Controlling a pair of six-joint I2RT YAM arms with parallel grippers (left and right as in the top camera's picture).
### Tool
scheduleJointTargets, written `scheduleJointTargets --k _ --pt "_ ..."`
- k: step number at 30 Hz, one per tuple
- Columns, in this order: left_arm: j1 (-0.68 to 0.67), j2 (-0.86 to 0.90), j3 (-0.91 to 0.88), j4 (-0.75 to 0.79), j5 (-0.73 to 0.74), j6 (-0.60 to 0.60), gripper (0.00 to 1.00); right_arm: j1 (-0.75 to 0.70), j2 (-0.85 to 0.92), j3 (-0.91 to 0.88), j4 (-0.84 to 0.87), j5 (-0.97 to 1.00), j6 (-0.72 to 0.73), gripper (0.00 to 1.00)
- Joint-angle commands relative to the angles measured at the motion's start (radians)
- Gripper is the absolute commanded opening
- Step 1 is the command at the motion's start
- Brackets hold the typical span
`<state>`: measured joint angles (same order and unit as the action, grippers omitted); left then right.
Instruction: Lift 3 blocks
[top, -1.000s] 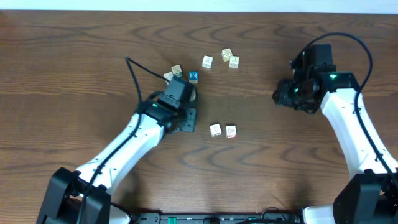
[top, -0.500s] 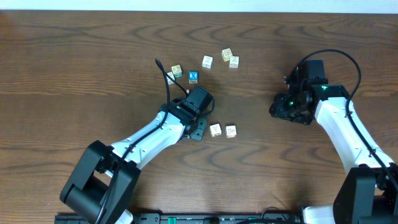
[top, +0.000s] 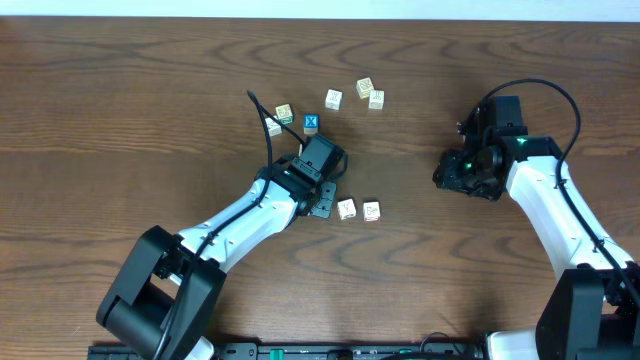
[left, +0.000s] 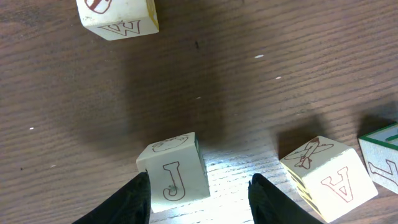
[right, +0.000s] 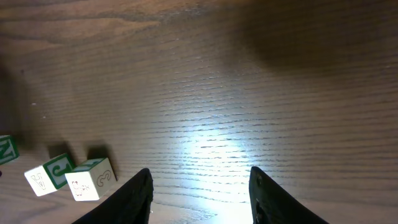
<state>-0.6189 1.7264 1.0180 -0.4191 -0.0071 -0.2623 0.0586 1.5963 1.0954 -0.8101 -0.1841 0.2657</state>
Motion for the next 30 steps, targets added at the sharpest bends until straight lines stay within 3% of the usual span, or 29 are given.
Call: scheduleJointTargets --k 1,30 --pt "0.0 -0.002 0.022 -0.005 -0.045 -0.029 0.52 -0.005 0.0 -0.006 0.002 -0.004 -0.013 0.47" --pt "0.0 0.028 0.02 0.047 -0.092 -0.107 0.52 -0.005 0.0 -0.006 0.002 -0.001 -0.013 0.47"
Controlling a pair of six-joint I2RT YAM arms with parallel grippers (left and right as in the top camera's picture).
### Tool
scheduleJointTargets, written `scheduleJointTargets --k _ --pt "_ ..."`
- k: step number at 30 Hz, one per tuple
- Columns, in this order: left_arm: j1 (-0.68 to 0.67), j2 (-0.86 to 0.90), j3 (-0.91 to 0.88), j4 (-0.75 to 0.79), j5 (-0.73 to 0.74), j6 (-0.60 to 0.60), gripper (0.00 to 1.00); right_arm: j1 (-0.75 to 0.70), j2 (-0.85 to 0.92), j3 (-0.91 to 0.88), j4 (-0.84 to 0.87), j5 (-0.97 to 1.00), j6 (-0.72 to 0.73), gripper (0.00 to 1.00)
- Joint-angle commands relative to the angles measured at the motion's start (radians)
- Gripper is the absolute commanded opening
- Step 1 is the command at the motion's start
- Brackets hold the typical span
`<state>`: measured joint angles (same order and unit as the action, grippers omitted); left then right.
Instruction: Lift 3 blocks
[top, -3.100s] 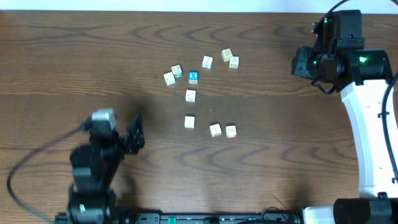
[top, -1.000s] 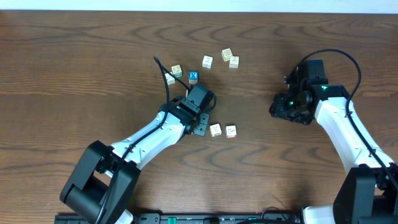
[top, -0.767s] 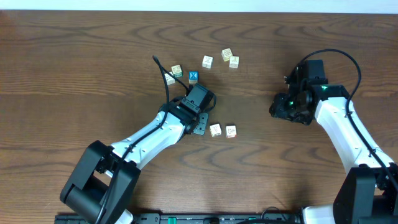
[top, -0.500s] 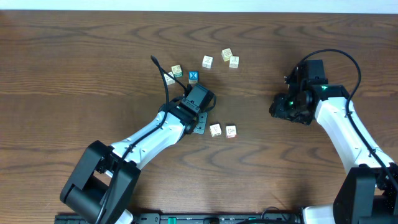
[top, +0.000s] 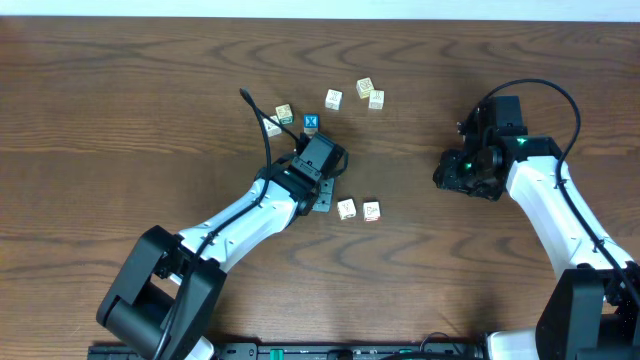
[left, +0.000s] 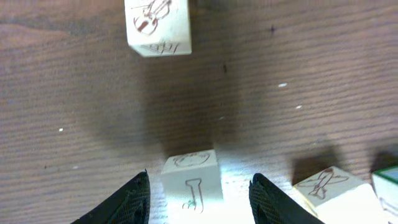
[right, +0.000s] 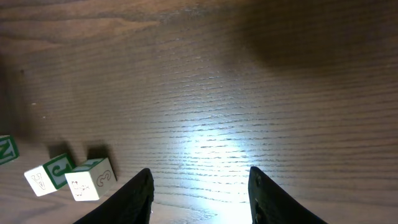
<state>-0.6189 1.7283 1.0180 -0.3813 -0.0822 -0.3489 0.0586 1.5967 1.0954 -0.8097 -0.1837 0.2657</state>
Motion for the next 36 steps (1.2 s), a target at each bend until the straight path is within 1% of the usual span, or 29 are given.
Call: scheduleJointTargets --k 1,8,9,11,15,18,22,28,36 --pt "0.0 0.032 0.02 0.014 -0.016 -0.02 0.52 -0.005 -0.001 -0.006 0.002 -0.001 -0.013 0.46" --pt "0.0 0.068 0.02 0.02 -0.017 -0.021 0.51 -0.005 -0.001 -0.006 0.002 0.0 -0.013 0.47" --pt "0.0 0.068 0.02 0.02 -0.017 -0.024 0.48 -0.005 -0.001 -0.006 0.002 0.003 -0.013 0.47" --pt "0.0 0.068 0.02 0.02 -0.016 -0.031 0.46 -0.005 -0.001 -0.006 0.002 0.011 -0.013 0.47" --pt "0.0 0.068 0.02 0.013 -0.016 -0.038 0.44 -0.005 -0.001 -0.006 0.002 0.025 -0.013 0.47" --pt "0.0 0.068 0.02 0.0 -0.016 -0.068 0.37 -0.005 -0.001 -0.006 0.002 0.025 -0.013 0.47" --pt "0.0 0.068 0.02 -0.021 -0.016 -0.1 0.37 -0.005 -0.001 -0.006 0.003 0.025 -0.013 0.47" --pt "0.0 0.067 0.02 -0.057 -0.012 -0.106 0.37 -0.005 -0.001 -0.006 0.003 0.025 -0.013 0.47" --pt "-0.011 0.026 0.02 -0.09 0.056 -0.123 0.36 -0.005 -0.001 -0.006 0.007 0.026 -0.013 0.48"
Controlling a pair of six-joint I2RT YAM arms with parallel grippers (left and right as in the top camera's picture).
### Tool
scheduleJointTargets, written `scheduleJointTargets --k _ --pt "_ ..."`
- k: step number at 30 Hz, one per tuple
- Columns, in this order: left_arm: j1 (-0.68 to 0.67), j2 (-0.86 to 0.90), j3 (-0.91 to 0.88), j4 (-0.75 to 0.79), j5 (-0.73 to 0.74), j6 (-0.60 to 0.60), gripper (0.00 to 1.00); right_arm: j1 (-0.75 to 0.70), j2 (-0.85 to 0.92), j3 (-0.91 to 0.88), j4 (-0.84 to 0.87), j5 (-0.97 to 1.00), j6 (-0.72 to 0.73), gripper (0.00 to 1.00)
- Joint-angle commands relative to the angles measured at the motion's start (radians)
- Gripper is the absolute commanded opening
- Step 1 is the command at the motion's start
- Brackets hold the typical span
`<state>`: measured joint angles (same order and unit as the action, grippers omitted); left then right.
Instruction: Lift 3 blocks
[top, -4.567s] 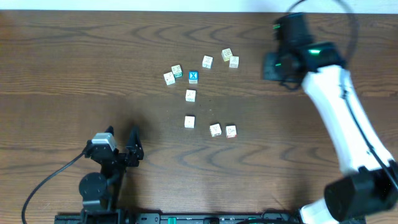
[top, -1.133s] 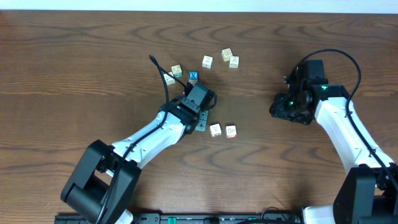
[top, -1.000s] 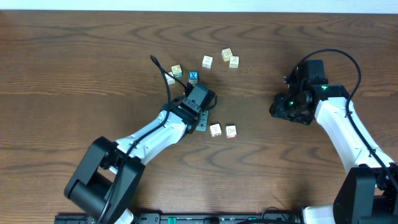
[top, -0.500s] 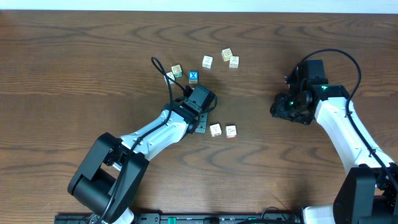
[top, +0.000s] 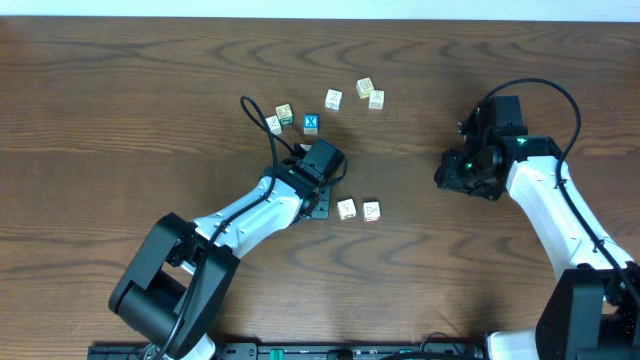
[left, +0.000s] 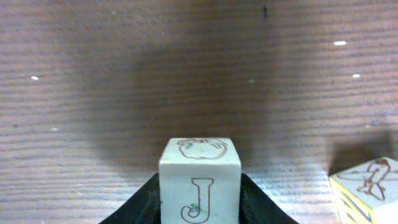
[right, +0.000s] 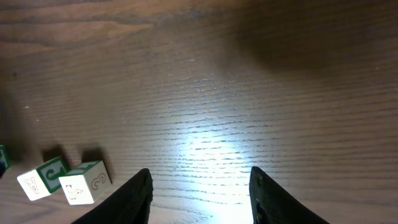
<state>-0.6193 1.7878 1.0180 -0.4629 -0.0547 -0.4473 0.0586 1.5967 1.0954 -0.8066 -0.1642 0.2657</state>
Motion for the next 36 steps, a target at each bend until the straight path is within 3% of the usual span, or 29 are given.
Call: scheduleJointTargets --k 1,11,36 --pt "-0.016 -0.042 0.02 -0.011 0.029 -0.036 0.36 -0.005 -0.001 -0.006 0.004 0.006 -0.013 0.48" --pt "-0.106 -0.063 0.02 -0.006 0.026 -0.098 0.36 -0.005 -0.001 -0.006 0.004 0.006 -0.013 0.48" --pt "-0.11 -0.063 0.02 0.024 -0.026 -0.108 0.41 -0.005 0.0 -0.012 0.003 0.01 -0.013 0.48"
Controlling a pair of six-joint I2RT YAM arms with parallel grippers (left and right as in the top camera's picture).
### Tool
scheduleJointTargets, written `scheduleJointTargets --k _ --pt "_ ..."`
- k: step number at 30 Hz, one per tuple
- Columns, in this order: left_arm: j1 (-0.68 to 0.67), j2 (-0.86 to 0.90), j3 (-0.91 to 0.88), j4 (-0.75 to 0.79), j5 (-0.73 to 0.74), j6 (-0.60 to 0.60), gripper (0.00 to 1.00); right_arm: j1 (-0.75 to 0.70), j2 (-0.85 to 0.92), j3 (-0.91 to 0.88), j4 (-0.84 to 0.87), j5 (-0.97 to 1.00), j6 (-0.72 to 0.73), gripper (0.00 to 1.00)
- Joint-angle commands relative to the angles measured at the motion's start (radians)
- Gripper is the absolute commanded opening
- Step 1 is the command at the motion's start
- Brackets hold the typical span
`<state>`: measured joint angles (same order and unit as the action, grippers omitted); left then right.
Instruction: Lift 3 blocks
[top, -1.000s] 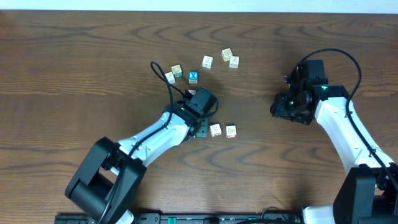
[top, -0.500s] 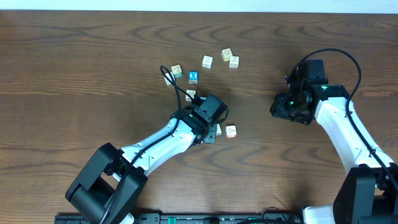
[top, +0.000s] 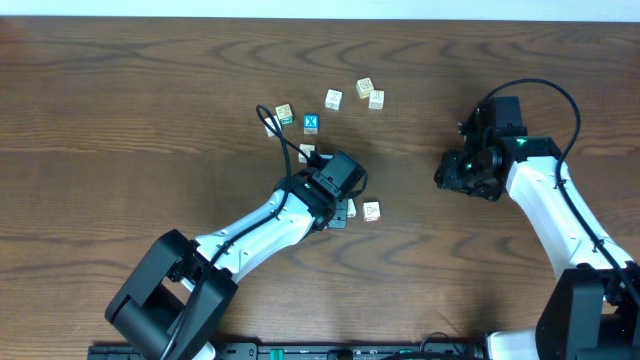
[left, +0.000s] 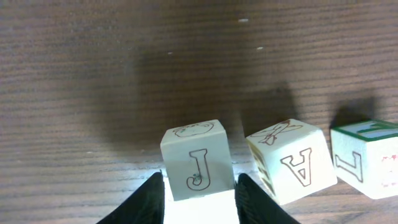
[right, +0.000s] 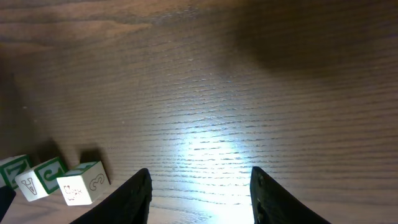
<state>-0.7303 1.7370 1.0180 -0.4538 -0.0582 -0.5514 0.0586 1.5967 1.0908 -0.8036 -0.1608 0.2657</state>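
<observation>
In the left wrist view, the cream J block (left: 197, 168) sits between the dark fingers of my left gripper (left: 199, 179), which is shut on it. Just right of it are the A block (left: 289, 160) and the green-edged L block (left: 367, 158). From overhead the left gripper (top: 340, 200) covers the J block, and one of that pair (top: 371, 211) shows beside it. I cannot tell whether the J block is off the table. My right gripper (right: 199, 199) is open over bare wood, also seen overhead (top: 460, 172).
Several loose blocks lie at the back: a blue one (top: 311, 123), cream ones (top: 284, 113), (top: 333, 98), (top: 365, 87), (top: 376, 99), and one (top: 307, 152) behind the left wrist. The right wrist view shows the "3" block (right: 83, 182) and its neighbours at lower left.
My left gripper has moved right with the J block still in it, and now stands against the A block. A cream block behind the wrist has come into view. The right arm stayed put.
My left gripper was open with the J block by its left finger. Then the block was centred between the open fingers. Then the fingers were shut on it. Now the held block is further right, beside the A and L blocks.
</observation>
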Motion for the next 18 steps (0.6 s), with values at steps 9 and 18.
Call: scheduleJointTargets --k 9,18 --pt "0.0 -0.013 0.02 0.032 -0.022 -0.005 0.31 -0.005 0.0 -0.008 0.0 0.006 -0.013 0.49" --pt "-0.001 -0.013 0.02 0.01 -0.018 -0.035 0.3 -0.005 0.0 -0.008 0.0 0.006 -0.013 0.48"
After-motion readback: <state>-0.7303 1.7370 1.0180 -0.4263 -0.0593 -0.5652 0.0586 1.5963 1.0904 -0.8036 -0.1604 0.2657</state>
